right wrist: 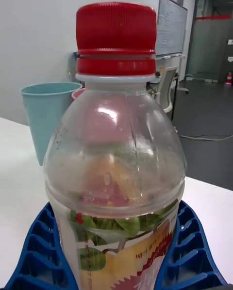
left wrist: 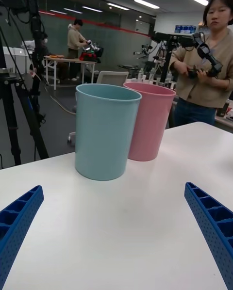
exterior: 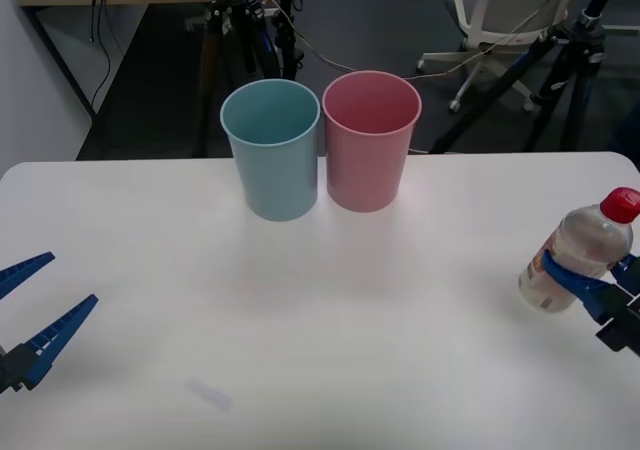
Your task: Grasp the object on the table and drop it into the matching bin: aluminum can to the light blue bin, PET bottle to the pink bin.
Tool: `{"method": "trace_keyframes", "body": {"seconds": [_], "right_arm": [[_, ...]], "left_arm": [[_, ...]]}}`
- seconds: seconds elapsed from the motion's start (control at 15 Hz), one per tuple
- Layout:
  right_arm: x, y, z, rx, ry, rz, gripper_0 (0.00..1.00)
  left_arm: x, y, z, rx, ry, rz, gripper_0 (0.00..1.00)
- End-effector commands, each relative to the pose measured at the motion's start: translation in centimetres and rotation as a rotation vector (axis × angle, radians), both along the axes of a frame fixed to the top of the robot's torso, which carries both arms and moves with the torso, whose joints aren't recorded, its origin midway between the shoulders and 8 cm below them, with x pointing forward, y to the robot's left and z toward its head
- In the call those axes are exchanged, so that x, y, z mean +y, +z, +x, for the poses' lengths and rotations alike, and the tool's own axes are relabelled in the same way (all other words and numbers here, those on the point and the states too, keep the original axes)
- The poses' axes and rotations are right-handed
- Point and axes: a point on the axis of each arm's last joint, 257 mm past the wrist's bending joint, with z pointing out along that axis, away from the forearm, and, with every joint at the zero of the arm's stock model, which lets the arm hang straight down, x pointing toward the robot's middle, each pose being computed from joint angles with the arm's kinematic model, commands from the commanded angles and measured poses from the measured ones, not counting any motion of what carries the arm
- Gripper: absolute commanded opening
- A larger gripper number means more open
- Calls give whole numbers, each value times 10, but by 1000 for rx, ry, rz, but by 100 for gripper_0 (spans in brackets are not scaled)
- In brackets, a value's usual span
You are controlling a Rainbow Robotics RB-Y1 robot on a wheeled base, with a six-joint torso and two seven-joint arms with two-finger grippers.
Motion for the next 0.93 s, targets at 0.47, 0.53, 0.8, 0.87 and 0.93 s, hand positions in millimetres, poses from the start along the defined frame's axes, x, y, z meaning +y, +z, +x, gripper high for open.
{"method": "trace_keyframes", "body": {"seconds": [0.47, 0.53, 0.8, 0.87, 0.93], "right_arm": [[34, 124, 3, 32, 60, 29, 0], [37, 134, 4, 32, 66, 35, 0], [52, 171, 16, 36, 88, 56, 0], [56, 178, 21, 35, 90, 57, 0], [60, 185, 27, 45, 94, 62, 0]], "left_arm": [[0, 0, 0, 0, 0, 0, 100], [0, 0, 0, 0, 0, 0, 100], [0, 0, 0, 0, 0, 0, 100], [0, 0, 0, 0, 0, 0, 100], [0, 0, 0, 0, 0, 0, 100]]}}
